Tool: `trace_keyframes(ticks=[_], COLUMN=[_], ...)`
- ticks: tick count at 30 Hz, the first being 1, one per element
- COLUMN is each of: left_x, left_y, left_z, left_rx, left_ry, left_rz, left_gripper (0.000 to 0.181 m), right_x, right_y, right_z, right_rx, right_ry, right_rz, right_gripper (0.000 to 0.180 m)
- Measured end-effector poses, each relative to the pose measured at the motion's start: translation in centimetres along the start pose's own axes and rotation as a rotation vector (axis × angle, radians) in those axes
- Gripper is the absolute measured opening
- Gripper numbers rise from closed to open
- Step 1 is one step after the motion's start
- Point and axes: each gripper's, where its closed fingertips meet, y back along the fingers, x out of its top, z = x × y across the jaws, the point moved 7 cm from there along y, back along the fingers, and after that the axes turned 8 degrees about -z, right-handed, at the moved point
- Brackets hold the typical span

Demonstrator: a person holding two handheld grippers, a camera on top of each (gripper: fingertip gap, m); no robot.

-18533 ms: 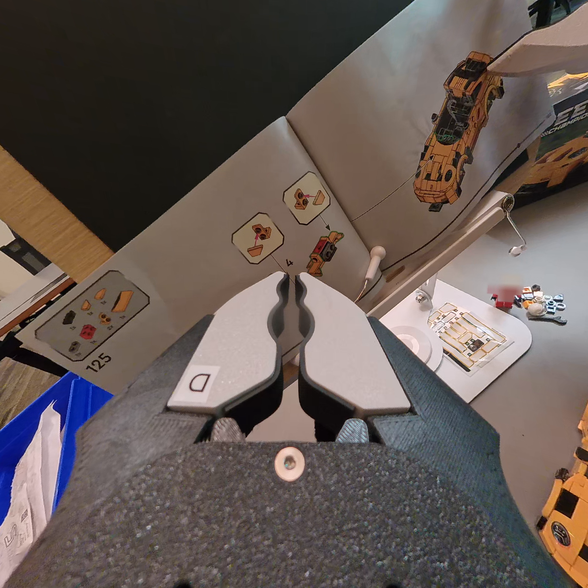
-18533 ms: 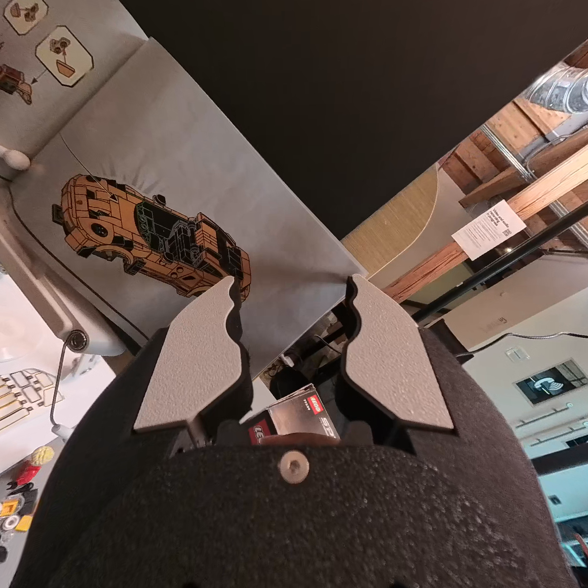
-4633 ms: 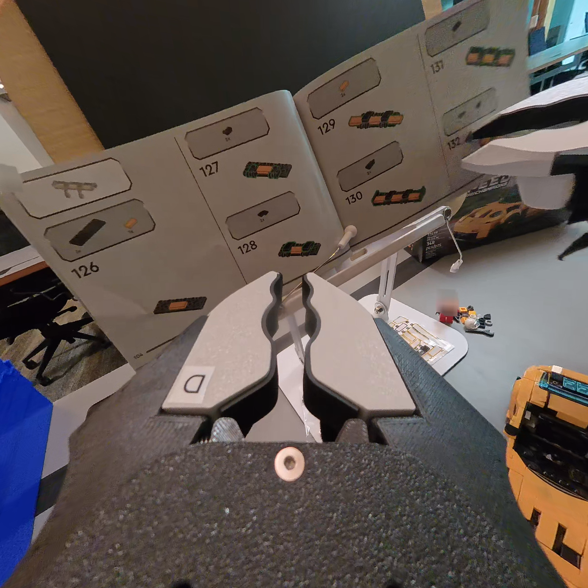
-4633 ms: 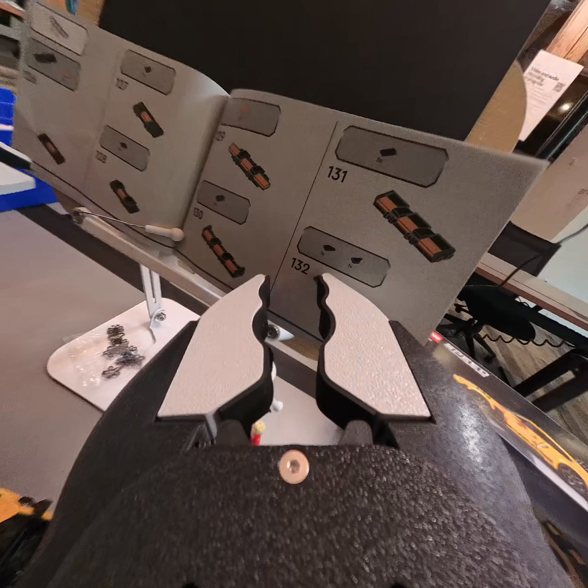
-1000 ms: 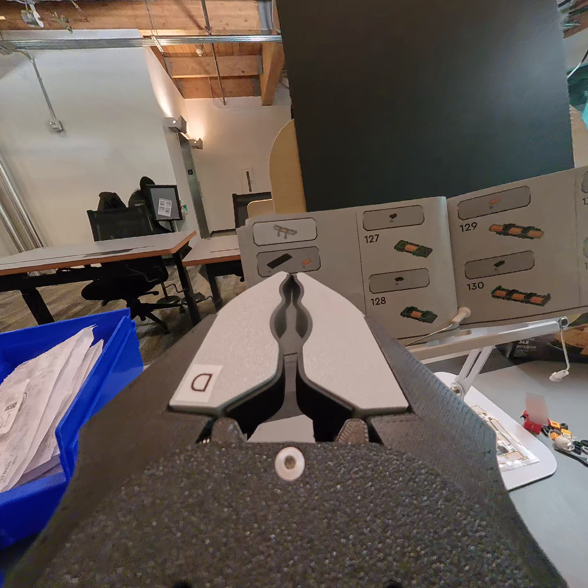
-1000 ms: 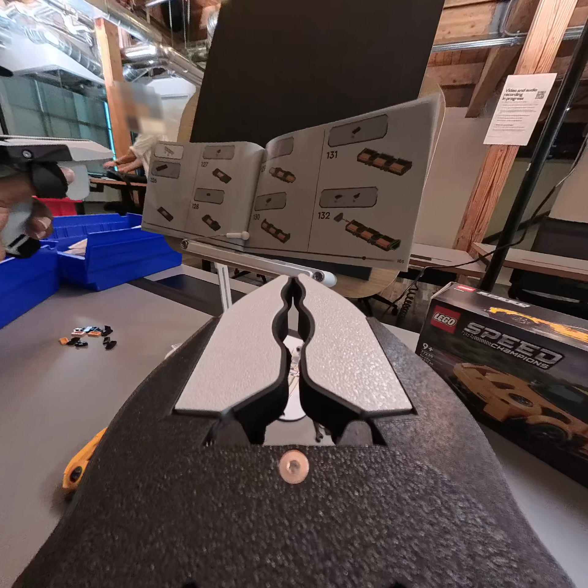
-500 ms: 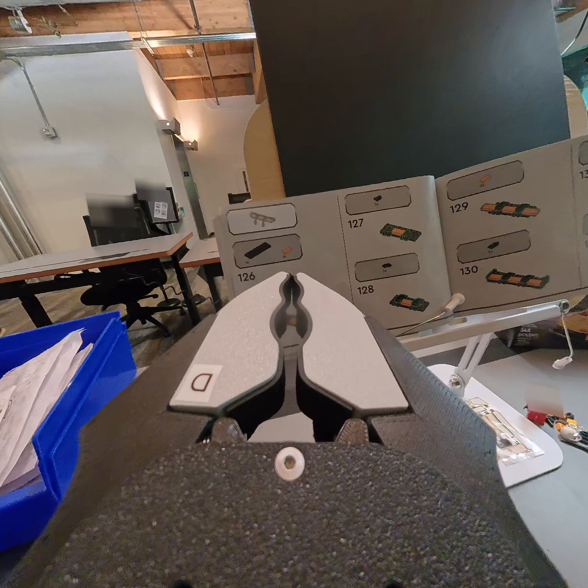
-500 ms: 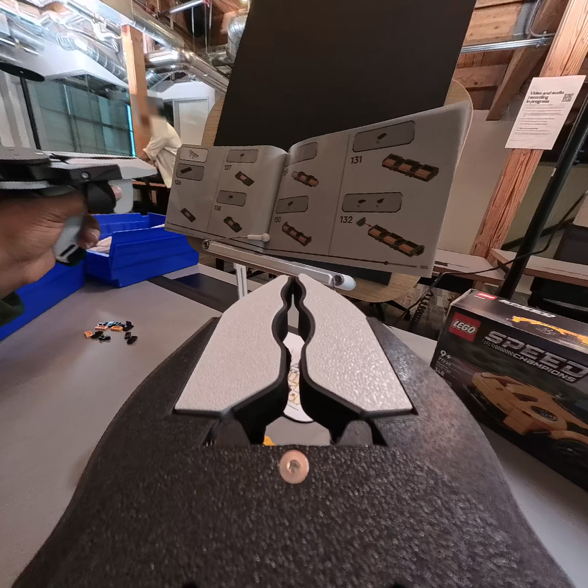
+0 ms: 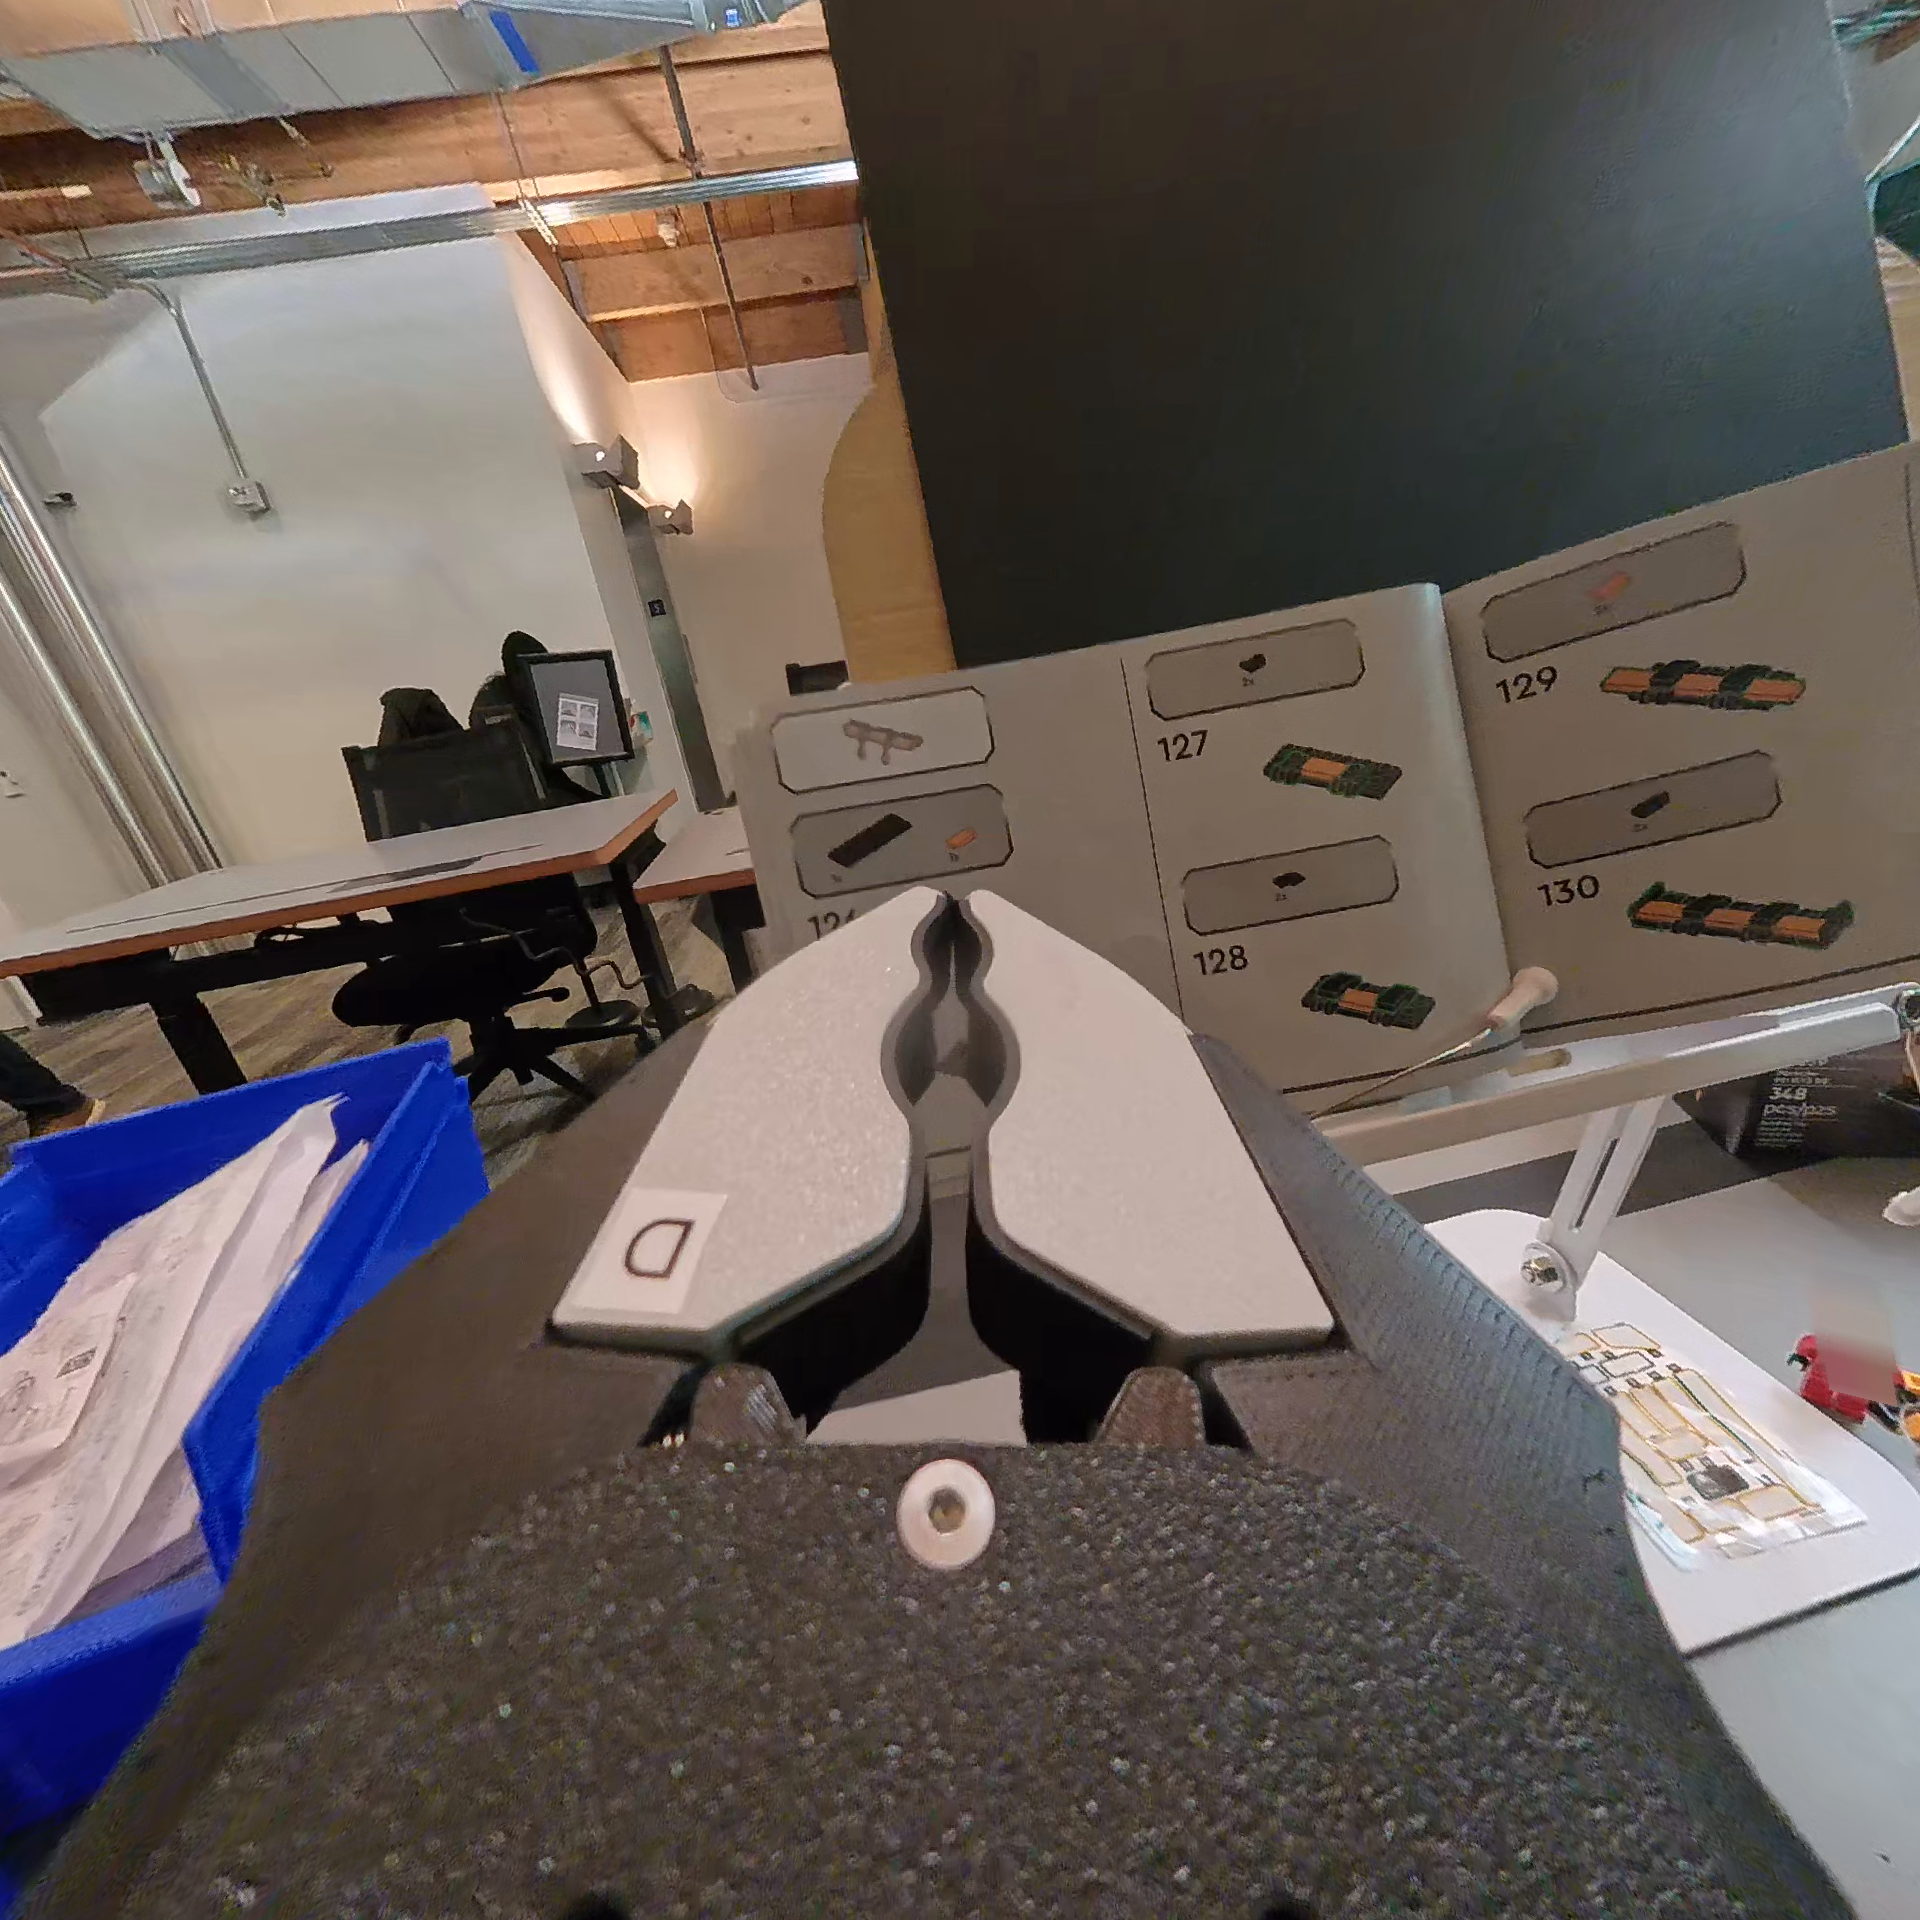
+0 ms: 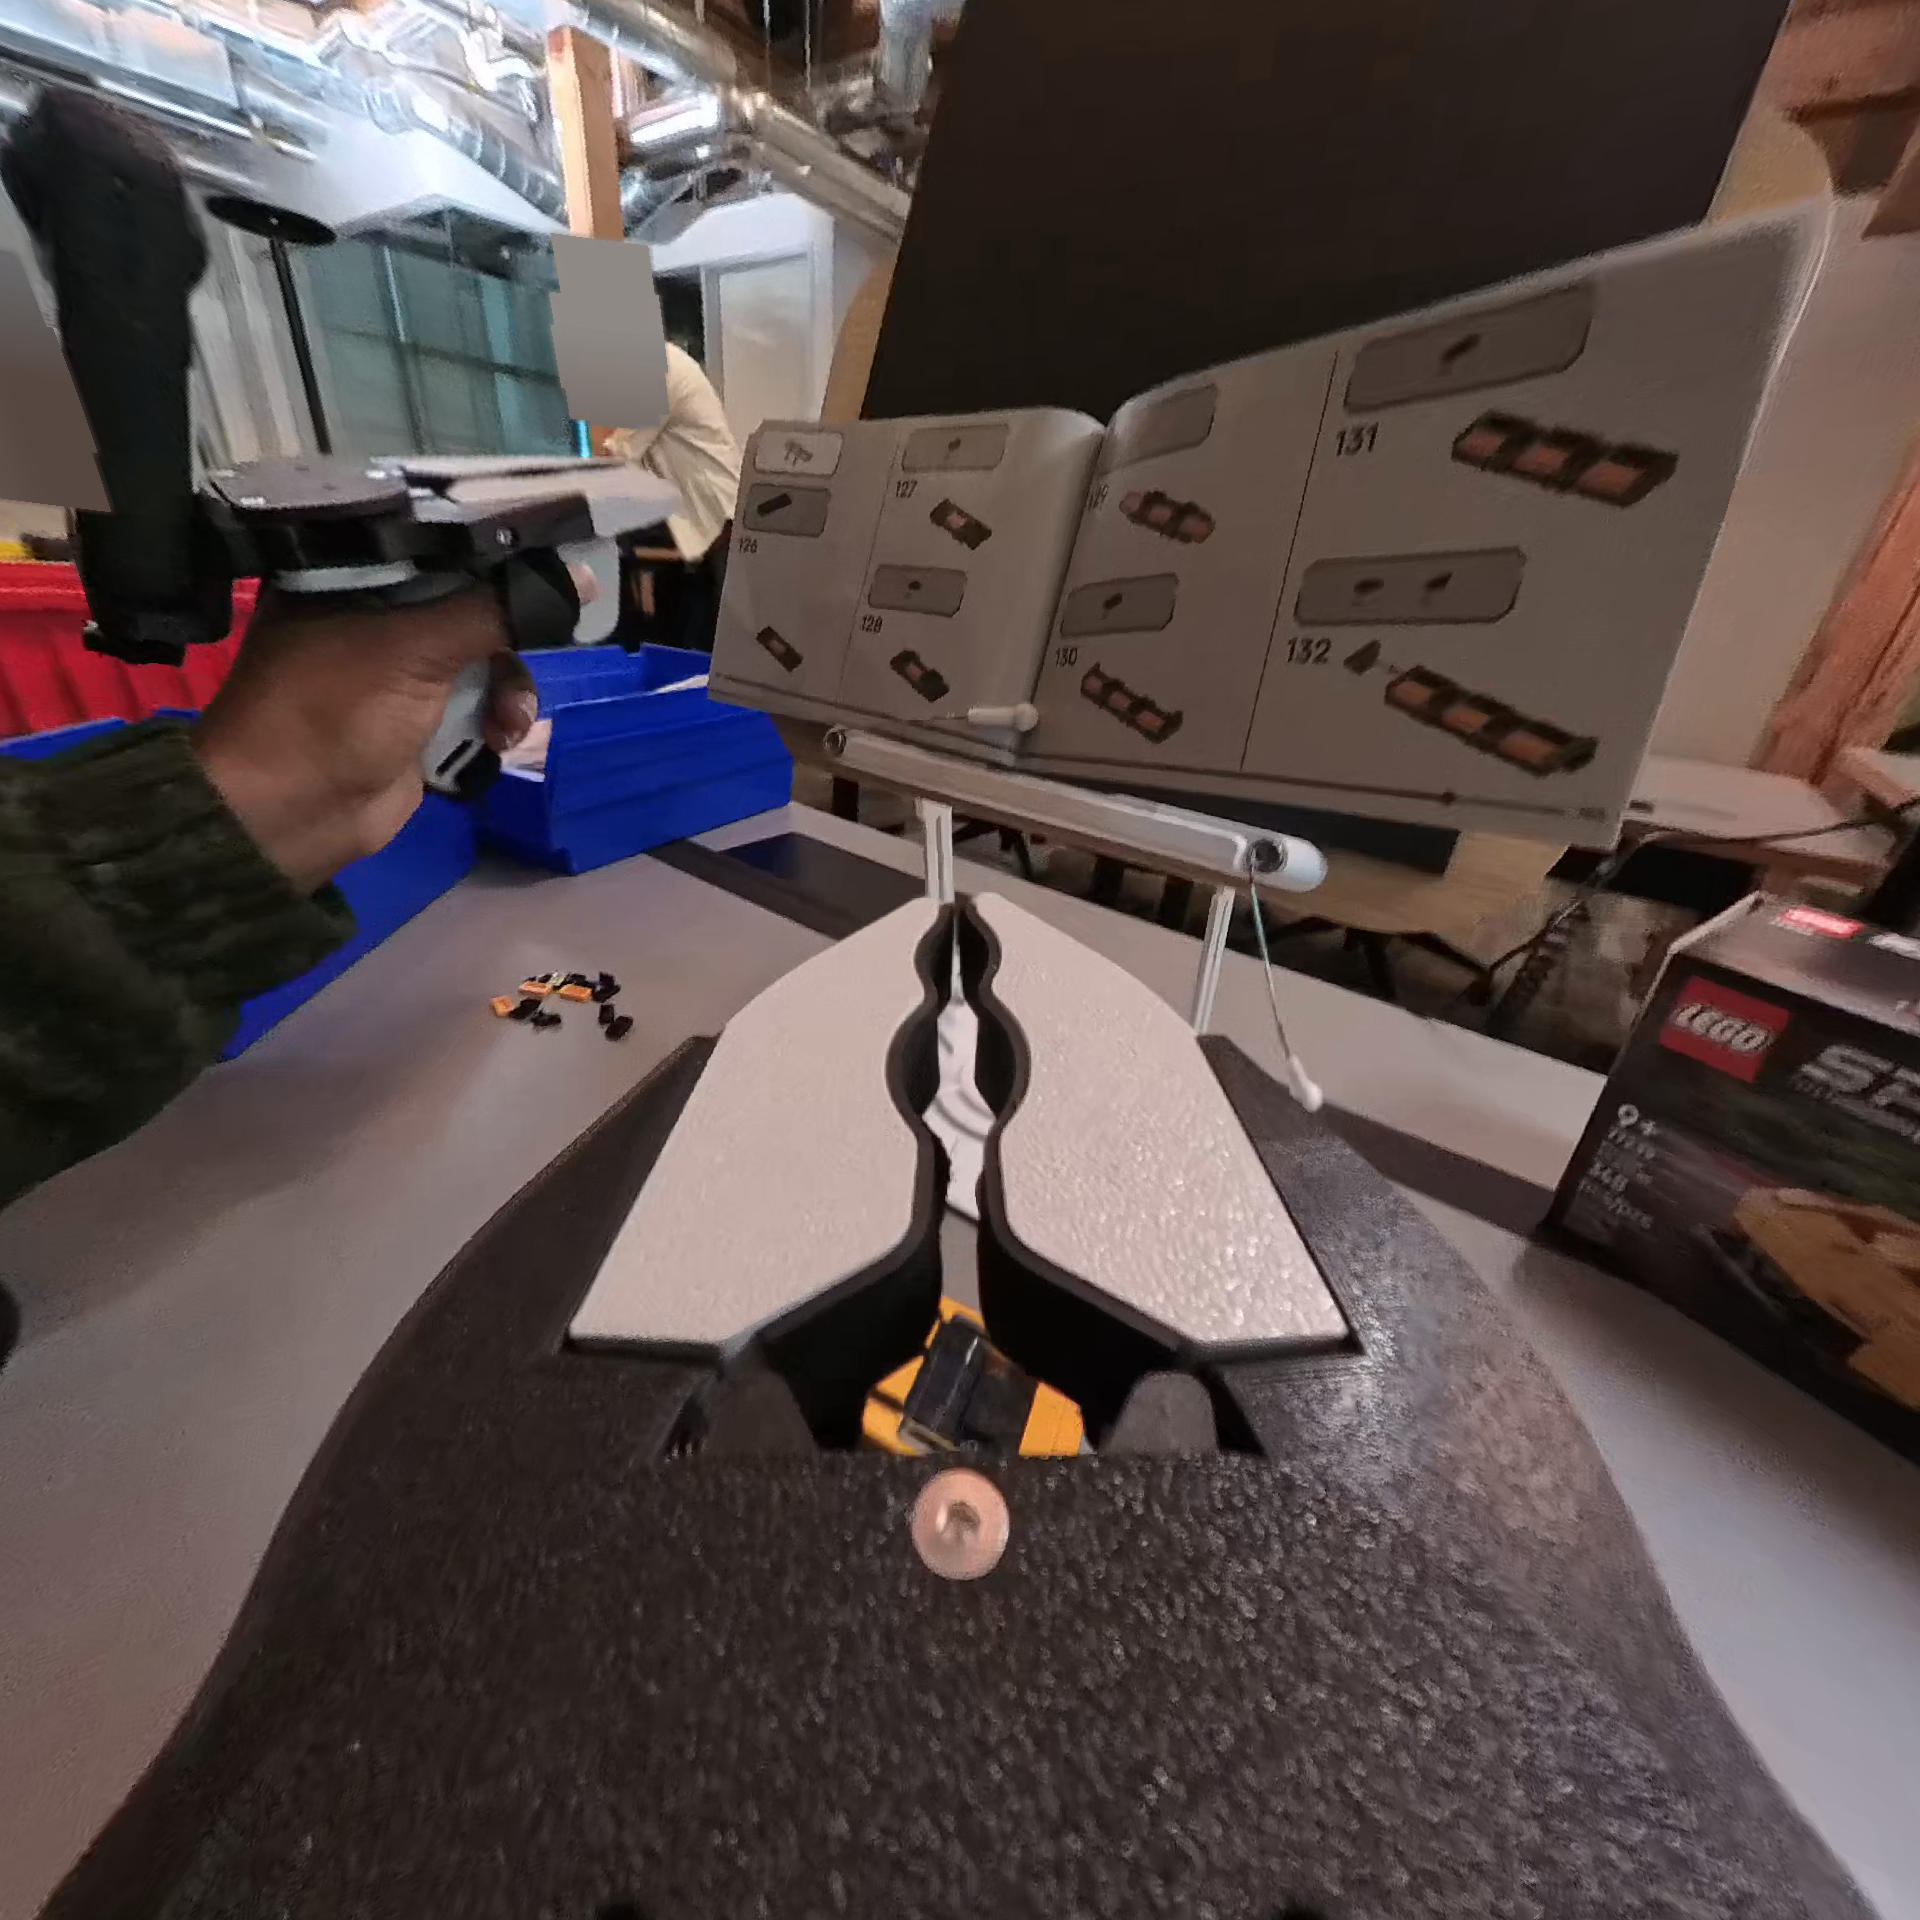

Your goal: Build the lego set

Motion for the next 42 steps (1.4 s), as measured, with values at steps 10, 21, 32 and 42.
trace_keyframes(ticks=[10,21,32,42], left_x=[1.9,-0.3,-1.2,-0.7], left_y=[-2.7,-3.0,-3.1,-3.3], left_z=[-0.6,-2.0,-1.4,-0.3], left_rx=[0.012,0.037,0.018,-0.022], left_ry=[-0.044,0.019,0.002,0.012], left_rz=[0.035,-0.027,-0.017,-0.005], left_gripper=[0.0,0.0,0.0,0.0], right_x=[-2.2,-2.8,-2.5,-3.2], right_y=[0.0,-0.1,0.1,-0.4], right_z=[0.9,0.8,0.3,0.2], right_rx=[0.028,0.043,0.061,0.073], right_ry=[-0.088,-0.058,-0.044,-0.066], right_rz=[-0.068,-0.087,-0.082,-0.126], right_gripper=[0.0,0.0,0.0,0.0])
